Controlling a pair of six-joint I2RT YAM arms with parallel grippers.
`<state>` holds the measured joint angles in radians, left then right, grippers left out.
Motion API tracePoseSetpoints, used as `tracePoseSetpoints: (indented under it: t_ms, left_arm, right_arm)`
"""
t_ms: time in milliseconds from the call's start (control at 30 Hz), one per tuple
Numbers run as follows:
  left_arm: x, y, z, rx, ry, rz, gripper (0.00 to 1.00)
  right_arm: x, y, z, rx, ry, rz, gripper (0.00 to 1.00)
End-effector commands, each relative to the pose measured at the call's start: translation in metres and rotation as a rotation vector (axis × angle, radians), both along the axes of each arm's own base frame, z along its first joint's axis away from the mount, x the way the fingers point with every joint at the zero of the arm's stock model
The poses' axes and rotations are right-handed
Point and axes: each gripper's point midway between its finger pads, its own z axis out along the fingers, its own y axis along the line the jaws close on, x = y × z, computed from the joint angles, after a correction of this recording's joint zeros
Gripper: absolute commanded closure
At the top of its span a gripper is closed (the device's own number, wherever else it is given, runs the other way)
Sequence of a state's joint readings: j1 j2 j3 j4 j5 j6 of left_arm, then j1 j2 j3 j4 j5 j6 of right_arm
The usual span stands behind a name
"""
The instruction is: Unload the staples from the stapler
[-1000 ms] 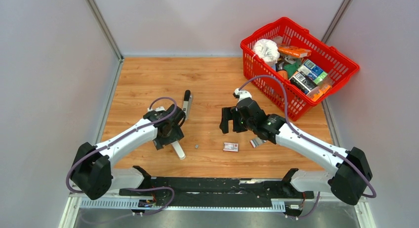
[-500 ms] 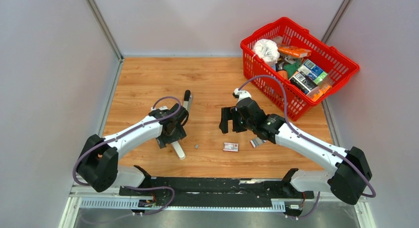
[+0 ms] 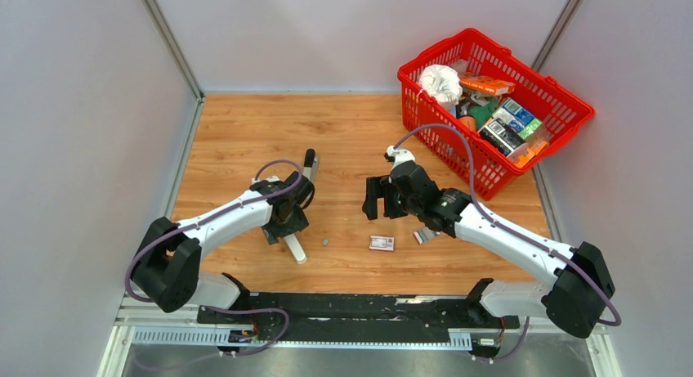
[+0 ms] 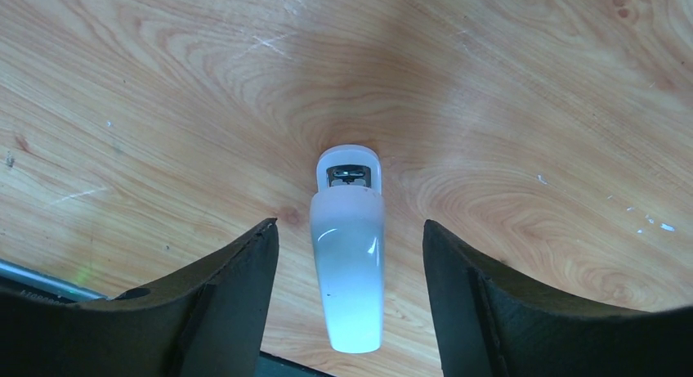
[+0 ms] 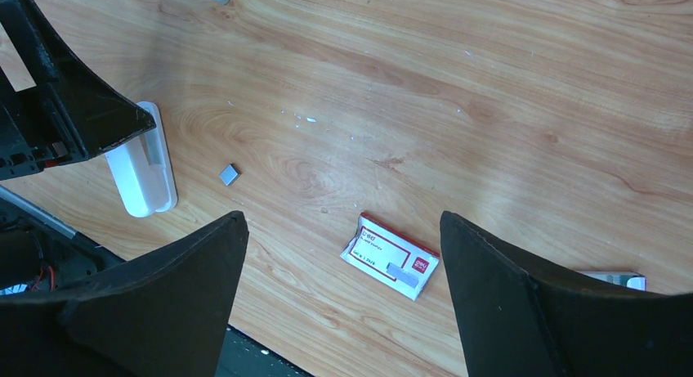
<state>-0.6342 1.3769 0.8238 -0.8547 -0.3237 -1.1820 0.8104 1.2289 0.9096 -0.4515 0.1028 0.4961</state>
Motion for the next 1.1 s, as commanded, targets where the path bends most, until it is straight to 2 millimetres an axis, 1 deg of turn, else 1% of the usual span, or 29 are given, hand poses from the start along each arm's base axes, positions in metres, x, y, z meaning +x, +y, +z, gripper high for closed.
tracePoseSetpoints:
  t_ms: [0, 133, 233, 267, 433, 567, 767, 800, 867, 900, 933, 967, 1000, 1067]
  left_arm:
    - [0.005, -0.005, 0.005, -0.022, -0.034, 0.026, 0.28]
    - [0.003, -0.002, 0.003, -0.012, -0.04, 0.046, 0.3]
    - [0.003, -0.002, 0.003, -0.015, -0.042, 0.053, 0.31]
    - [0.004, -0.002, 0.003, -0.016, -0.046, 0.055, 0.33]
    - [0.002, -0.002, -0.002, -0.007, -0.034, 0.065, 0.35]
    - [0.004, -0.001, -0.001, -0.003, -0.045, 0.068, 0.42]
    - [0.003, 0.0, 0.0, -0.001, -0.05, 0.065, 0.62]
    - [0.002, 0.001, 0.0, -0.001, -0.047, 0.065, 0.63]
    - [0.001, 0.0, 0.001, -0.004, -0.048, 0.065, 0.71]
    - [0.0, 0.0, 0.001, -0.006, -0.044, 0.064, 0.79]
    - [0.001, -0.001, 0.002, -0.012, -0.049, 0.064, 0.83]
    - [0.001, -0.002, 0.003, -0.016, -0.051, 0.058, 0.97]
    - [0.002, -0.003, 0.005, -0.025, -0.055, 0.052, 1.0]
    - [0.007, -0.01, 0.011, -0.047, -0.072, 0.015, 1.0]
  right_arm:
    - [0.003, 0.008, 0.009, 0.032, -0.034, 0.018, 0.11]
    - [0.003, 0.008, 0.01, 0.038, -0.033, 0.02, 0.12]
    - [0.001, 0.007, 0.01, 0.039, -0.032, 0.021, 0.13]
    - [0.001, 0.007, 0.01, 0.039, -0.032, 0.021, 0.13]
    - [0.001, 0.006, 0.011, 0.04, -0.033, 0.023, 0.15]
    - [0.0, 0.006, 0.013, 0.04, -0.038, 0.024, 0.16]
    - [0.001, 0.006, 0.013, 0.035, -0.038, 0.027, 0.18]
    - [0.001, 0.007, 0.014, 0.036, -0.039, 0.027, 0.18]
    - [0.002, 0.007, 0.016, 0.04, -0.041, 0.028, 0.18]
    - [0.002, 0.008, 0.016, 0.042, -0.042, 0.029, 0.18]
    - [0.002, 0.007, 0.016, 0.041, -0.044, 0.029, 0.19]
    - [0.002, 0.007, 0.016, 0.04, -0.043, 0.029, 0.19]
    - [0.002, 0.007, 0.017, 0.042, -0.046, 0.028, 0.19]
    - [0.002, 0.007, 0.017, 0.043, -0.047, 0.028, 0.19]
